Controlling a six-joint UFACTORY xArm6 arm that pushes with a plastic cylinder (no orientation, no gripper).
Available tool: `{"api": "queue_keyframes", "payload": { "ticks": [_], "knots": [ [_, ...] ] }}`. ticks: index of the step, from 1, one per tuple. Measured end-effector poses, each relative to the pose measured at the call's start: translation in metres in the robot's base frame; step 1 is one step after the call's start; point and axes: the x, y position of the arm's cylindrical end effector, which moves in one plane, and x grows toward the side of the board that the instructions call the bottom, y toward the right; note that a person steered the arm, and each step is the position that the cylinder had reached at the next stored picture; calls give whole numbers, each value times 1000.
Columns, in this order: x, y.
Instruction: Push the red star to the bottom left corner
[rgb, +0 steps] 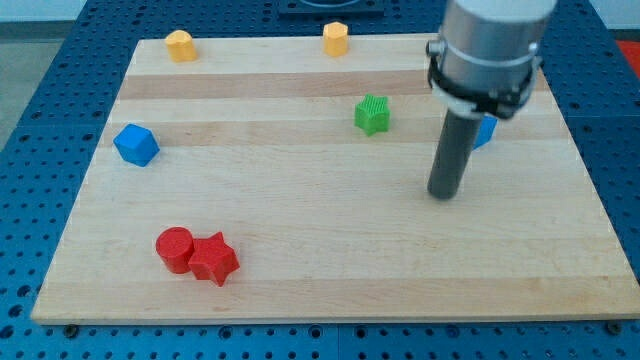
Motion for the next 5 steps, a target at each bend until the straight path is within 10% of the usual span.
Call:
{"api": "queue_keyframes", "payload": {
  "ticks": [2, 5],
  "knots": [
    [99, -97],
    [114, -327]
  ]
}}
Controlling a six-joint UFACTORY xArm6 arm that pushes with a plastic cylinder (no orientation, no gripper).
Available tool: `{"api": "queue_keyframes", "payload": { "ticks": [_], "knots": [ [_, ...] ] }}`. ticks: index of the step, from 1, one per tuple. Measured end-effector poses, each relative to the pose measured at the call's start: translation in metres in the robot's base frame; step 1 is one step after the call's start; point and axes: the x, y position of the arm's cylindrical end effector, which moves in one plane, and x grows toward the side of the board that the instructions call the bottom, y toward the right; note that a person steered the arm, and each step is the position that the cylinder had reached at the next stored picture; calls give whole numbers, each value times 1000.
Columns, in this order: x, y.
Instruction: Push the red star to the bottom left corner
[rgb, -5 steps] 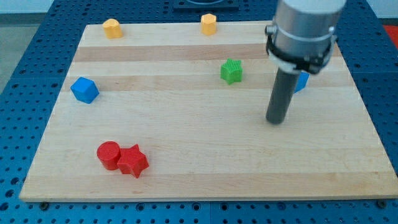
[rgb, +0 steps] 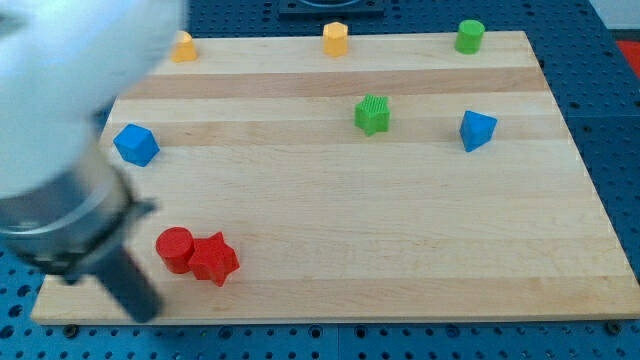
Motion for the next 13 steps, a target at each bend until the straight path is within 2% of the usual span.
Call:
{"api": "queue_keyframes", "payload": {
  "ticks": [1, 3, 4, 5, 6, 7, 8, 9, 11, 13],
  "knots": [
    [-12, -29],
    [-40, 47],
    [-56, 54],
    [-97, 73],
    [-101, 102],
    [-101, 174],
    [-85, 191],
    [-54, 170],
    [-46, 51],
    [-45, 58]
  ]
}}
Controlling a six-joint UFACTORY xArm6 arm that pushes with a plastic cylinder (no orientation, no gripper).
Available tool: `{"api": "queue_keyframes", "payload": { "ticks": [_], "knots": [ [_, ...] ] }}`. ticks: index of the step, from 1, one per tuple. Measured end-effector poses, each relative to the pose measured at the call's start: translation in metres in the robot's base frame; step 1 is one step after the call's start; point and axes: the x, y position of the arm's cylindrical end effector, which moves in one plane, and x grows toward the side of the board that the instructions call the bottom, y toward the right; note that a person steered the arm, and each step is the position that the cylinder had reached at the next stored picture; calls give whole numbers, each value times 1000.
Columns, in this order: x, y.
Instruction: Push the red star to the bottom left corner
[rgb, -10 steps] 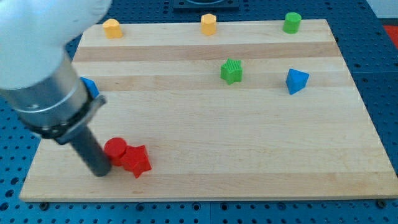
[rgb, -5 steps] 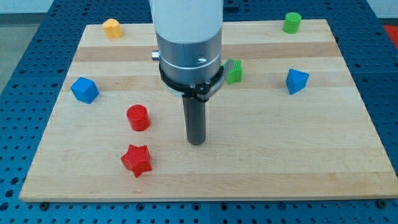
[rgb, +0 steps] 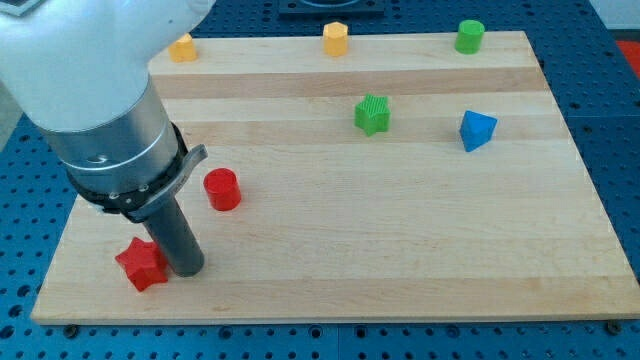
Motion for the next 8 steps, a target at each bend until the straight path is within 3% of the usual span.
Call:
{"api": "queue_keyframes", "payload": {
  "ticks": [3, 6, 7, 8],
  "knots": [
    [0, -46],
    [0, -52],
    [-1, -51],
    [-1, 0]
  ]
}}
